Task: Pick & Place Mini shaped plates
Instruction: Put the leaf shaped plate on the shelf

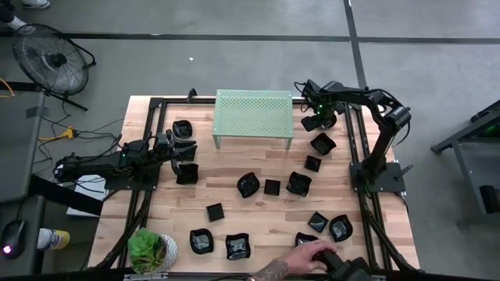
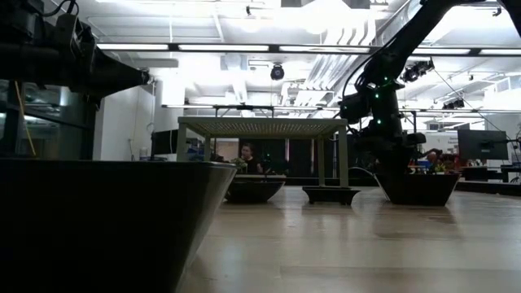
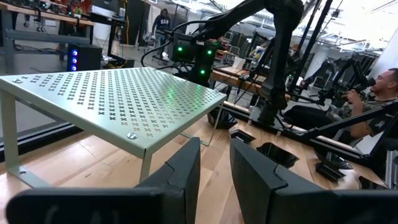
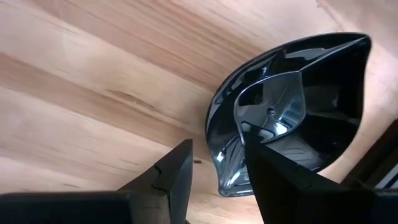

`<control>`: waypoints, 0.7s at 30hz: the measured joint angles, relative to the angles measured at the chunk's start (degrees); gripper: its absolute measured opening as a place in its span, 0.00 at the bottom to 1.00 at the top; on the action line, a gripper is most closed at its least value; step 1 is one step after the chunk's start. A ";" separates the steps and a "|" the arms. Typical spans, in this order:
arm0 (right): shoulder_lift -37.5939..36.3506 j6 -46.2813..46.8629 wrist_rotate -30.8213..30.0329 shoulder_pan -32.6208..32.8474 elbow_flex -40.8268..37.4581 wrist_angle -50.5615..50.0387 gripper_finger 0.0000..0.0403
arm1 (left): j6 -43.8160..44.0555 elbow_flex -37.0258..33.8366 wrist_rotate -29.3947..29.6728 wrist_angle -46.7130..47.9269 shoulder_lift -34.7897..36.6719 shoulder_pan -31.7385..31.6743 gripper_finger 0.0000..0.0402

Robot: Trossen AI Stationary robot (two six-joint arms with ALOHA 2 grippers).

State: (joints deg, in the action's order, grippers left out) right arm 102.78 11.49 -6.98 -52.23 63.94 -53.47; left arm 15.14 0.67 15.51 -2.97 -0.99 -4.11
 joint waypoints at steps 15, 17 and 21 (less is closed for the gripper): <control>0.51 -0.15 2.68 -1.21 0.00 0.26 0.35 | 0.02 0.01 0.00 0.00 0.01 0.00 0.21; 1.64 -0.15 2.83 -1.41 0.00 0.34 0.35 | 0.00 0.02 0.00 0.01 0.00 0.00 0.21; 3.63 -0.15 3.72 -1.44 0.00 0.75 0.35 | 0.02 0.00 0.00 -0.01 0.00 -0.01 0.21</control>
State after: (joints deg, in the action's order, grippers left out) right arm 106.41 11.34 -3.25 -53.67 63.94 -52.71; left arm 15.16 0.67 15.51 -2.98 -0.99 -4.12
